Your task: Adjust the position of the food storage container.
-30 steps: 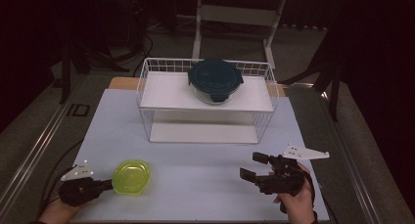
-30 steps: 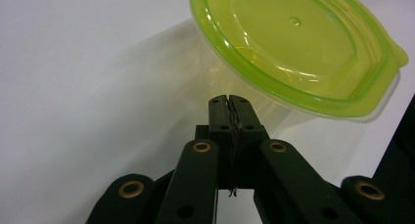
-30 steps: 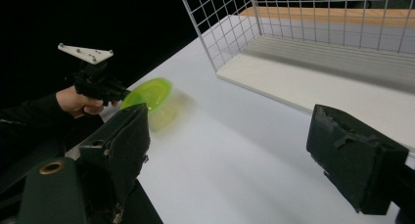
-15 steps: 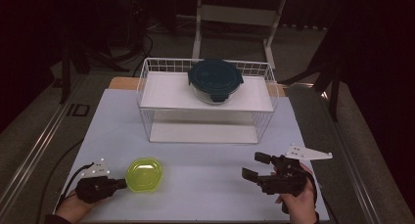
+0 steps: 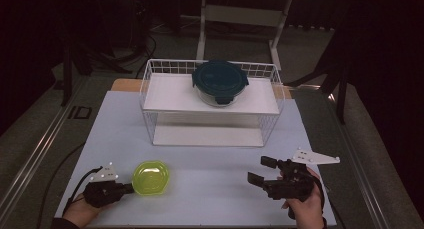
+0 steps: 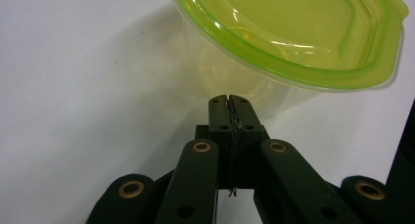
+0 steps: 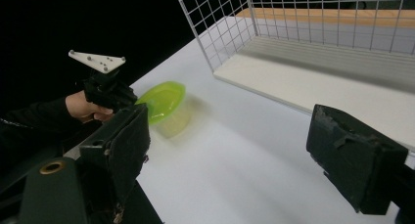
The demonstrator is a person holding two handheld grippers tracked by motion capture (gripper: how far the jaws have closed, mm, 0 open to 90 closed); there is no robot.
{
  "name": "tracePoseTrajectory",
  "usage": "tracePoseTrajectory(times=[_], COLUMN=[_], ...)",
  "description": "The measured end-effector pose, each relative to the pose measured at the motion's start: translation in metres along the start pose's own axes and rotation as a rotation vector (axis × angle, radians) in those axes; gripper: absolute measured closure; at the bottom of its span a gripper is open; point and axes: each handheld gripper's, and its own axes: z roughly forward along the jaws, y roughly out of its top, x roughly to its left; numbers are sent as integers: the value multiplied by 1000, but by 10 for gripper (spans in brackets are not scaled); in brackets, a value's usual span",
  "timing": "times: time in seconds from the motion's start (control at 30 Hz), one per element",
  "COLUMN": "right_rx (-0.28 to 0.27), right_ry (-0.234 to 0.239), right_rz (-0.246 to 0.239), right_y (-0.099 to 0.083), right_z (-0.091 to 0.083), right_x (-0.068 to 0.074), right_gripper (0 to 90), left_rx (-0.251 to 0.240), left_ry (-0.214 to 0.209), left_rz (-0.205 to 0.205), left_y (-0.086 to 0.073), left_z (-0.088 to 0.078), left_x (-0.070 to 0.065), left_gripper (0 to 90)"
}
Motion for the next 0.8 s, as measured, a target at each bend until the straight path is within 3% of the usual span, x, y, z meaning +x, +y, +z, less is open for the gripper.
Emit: tracePoseTrajectory(times=[0.4,0.6,0.8], right_rx=[-4,-6,-4], right_ry=[0,2,1], right_rz=[8,9,12], right_y=[-1,-2,-3], right_z=[-2,-4,-5], right_x=[-1,-1,-3], right_gripper=[158,158,158], left_rx=[6,17,32], left_ry=[-37,-41,-56], left_rz=[33,84,79], left_y=[23,38,45], left_z=[27,42,50], left_x=[-15,-26,-28], left_gripper=[885,884,884])
